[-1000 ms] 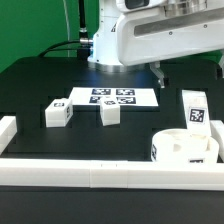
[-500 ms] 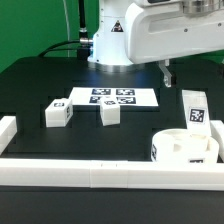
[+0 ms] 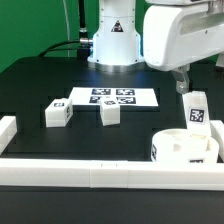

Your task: Assemble stool

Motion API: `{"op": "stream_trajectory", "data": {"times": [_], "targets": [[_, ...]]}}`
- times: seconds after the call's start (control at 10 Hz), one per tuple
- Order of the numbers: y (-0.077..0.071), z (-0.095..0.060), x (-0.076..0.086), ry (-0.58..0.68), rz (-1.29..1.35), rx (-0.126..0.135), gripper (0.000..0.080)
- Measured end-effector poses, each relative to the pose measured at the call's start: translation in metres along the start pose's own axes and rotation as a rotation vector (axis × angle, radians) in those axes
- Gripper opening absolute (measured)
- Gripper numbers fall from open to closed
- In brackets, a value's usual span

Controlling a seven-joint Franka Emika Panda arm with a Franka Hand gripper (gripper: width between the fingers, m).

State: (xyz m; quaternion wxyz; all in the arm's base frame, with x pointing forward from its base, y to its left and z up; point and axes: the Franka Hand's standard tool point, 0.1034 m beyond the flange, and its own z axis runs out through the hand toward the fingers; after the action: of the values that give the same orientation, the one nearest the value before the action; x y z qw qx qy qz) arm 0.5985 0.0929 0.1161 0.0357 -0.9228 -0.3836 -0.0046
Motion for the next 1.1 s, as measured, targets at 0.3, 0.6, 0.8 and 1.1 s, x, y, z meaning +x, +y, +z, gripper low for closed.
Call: {"op": "stream_trajectory", "data": {"times": [0.3,0.6,0.8,1.1], "targets": [[0.001,0.001,-0.002,-0.001,-0.191,0.001,0.0649],[0.004,0.008,-0.004,0.014,-0.432,-0.016,0.0649],[0.002,0.016,-0.007,0.028,-0.434,-0.033,0.0649],[0.002,0.022,-0.007,0.049,-0.432,-0.06,0.0649]]}}
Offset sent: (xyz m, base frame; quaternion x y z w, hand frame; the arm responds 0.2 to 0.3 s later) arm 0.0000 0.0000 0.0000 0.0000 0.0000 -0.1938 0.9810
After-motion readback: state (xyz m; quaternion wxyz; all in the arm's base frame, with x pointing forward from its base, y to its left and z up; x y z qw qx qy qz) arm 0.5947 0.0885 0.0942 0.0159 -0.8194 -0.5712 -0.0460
